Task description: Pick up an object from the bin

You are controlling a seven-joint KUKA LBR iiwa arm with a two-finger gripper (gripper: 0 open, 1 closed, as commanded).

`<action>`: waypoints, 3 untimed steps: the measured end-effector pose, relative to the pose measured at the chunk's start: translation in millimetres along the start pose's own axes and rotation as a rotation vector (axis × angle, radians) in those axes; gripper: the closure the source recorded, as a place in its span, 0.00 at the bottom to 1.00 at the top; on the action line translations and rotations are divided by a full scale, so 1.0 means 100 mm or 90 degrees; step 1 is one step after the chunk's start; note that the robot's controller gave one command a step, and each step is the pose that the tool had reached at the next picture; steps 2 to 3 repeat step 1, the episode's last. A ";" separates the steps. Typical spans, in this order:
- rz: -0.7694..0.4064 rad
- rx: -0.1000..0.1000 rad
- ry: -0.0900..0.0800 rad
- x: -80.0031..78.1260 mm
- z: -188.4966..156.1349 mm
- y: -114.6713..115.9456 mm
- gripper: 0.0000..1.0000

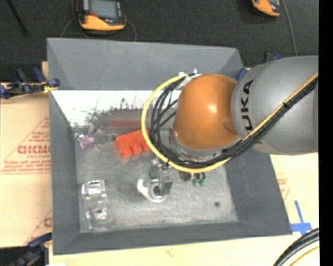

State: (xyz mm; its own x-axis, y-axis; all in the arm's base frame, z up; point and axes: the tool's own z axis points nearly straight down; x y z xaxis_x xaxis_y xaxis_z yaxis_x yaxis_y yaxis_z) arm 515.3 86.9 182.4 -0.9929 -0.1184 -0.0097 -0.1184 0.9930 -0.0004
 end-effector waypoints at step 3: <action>-0.007 0.000 -0.002 -0.07 -1.04 -0.01 1.00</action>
Offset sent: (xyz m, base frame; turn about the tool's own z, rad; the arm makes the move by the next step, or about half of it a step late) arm 0.0032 0.0003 0.0991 -0.0137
